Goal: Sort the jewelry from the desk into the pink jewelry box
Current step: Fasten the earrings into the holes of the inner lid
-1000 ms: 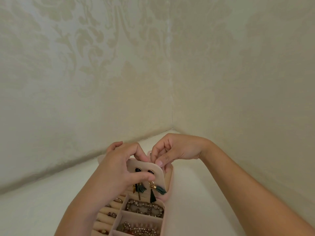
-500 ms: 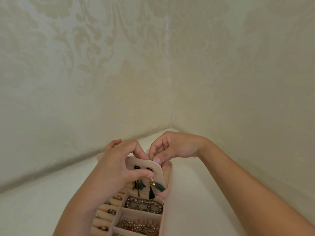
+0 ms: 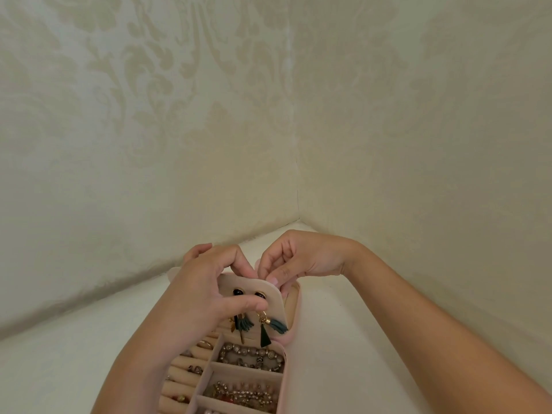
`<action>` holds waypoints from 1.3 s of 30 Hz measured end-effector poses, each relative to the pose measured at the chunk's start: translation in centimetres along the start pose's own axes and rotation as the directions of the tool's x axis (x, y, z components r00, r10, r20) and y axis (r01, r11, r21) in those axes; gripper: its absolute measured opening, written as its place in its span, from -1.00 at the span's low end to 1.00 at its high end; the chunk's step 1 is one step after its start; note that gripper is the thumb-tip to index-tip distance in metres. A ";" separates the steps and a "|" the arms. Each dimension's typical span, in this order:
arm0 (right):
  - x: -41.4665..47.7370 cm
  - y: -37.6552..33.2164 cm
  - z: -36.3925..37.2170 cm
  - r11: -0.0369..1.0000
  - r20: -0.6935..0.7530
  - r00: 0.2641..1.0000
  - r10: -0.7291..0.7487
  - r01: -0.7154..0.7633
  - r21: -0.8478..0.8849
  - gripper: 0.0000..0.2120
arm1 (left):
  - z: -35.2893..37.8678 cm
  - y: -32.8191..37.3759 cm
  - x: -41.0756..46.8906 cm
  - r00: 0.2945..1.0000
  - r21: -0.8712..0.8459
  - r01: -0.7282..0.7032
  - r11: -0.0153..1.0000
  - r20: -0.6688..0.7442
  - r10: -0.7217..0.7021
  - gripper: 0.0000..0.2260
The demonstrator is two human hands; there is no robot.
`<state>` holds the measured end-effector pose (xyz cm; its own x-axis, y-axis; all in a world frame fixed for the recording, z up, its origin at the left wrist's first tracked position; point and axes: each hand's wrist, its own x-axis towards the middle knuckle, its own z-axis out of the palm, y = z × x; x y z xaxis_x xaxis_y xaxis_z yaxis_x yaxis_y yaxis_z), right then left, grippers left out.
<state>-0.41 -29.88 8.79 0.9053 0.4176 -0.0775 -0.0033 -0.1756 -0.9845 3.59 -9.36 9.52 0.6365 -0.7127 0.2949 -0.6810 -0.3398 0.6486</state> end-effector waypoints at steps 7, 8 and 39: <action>0.0 0.2 0.0 0.997 0.020 1.000 -0.004 0.003 0.071 -0.71 | -0.1 0.3 -0.1 1.000 0.004 0.023 1.000 0.008 -0.023 -0.67; 0.1 0.2 0.0 0.998 0.021 1.000 -0.008 0.006 0.069 -0.72 | -0.1 0.2 -0.1 1.000 0.008 0.020 1.000 0.008 -0.020 -0.66; 0.1 0.4 0.1 0.995 0.057 0.998 0.021 -0.026 0.094 -0.86 | -0.1 0.0 0.0 1.000 0.030 -0.010 0.999 0.003 0.009 -0.66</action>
<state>-0.33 -29.82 8.32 0.8795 0.4637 -0.1071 -0.0671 -0.1019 -0.9925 3.63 -9.26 9.54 0.6290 -0.7176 0.2990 -0.6977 -0.3514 0.6243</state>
